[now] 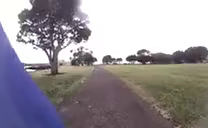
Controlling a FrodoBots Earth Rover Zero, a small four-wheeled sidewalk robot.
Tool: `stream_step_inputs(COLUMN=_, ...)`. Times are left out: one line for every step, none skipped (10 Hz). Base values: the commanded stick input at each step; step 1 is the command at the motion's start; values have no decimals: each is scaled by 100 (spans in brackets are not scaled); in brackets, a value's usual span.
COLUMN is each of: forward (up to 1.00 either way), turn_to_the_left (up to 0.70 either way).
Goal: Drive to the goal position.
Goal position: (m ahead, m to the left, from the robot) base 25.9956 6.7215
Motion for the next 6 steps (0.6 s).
stream_step_inputs(forward=70, turn_to_the_left=0)
stream_step_inputs(forward=70, turn_to_the_left=0)
stream_step_inputs(forward=70, turn_to_the_left=0)
stream_step_inputs(forward=70, turn_to_the_left=0)
stream_step_inputs(forward=70, turn_to_the_left=0)
stream_step_inputs(forward=70, turn_to_the_left=0)
